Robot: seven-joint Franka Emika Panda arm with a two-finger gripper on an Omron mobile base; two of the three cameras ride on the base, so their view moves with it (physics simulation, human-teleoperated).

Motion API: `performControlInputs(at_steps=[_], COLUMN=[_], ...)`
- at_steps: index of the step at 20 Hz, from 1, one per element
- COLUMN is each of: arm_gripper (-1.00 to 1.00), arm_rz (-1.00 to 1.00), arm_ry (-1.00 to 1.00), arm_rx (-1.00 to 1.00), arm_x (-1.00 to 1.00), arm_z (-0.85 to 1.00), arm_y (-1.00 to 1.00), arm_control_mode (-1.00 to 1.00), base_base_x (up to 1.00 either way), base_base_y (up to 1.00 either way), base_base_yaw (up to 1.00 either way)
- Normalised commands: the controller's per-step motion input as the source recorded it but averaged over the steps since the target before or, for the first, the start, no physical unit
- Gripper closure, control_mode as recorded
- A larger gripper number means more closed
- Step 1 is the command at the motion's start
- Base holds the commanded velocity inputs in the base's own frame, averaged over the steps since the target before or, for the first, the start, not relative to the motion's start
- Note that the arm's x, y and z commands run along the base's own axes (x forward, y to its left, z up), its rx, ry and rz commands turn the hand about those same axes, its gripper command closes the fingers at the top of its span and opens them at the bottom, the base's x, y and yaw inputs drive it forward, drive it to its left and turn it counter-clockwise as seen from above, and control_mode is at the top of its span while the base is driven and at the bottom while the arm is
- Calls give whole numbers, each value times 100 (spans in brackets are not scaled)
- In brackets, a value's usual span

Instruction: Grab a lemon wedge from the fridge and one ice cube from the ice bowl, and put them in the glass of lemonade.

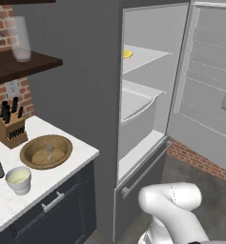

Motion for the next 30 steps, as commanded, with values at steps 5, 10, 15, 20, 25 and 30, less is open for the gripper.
performControlInputs(at_steps=[5, 10, 15, 20, 25, 30], arm_gripper=[-100, -100, -100, -100, -100, -100], arm_rz=[7, 24, 16, 0, 0, 0], arm_ry=[0, 2, 4, 0, 0, 2], arm_rx=[0, 0, 0, 0, 0, 0], arm_x=[46, 36, 12, 0, 0, 6], arm_z=[-11, -11, -2, 0, 0, 0], arm_y=[6, 3, 0, 0, 0, -4], arm_control_mode=[-100, -100, -100, -100, -100, 100], base_base_x=[0, 0, 0, 0, 0, 51], base_base_y=[0, 0, 0, 0, 0, -55], base_base_yaw=[0, 0, 0, 0, 0, 6])
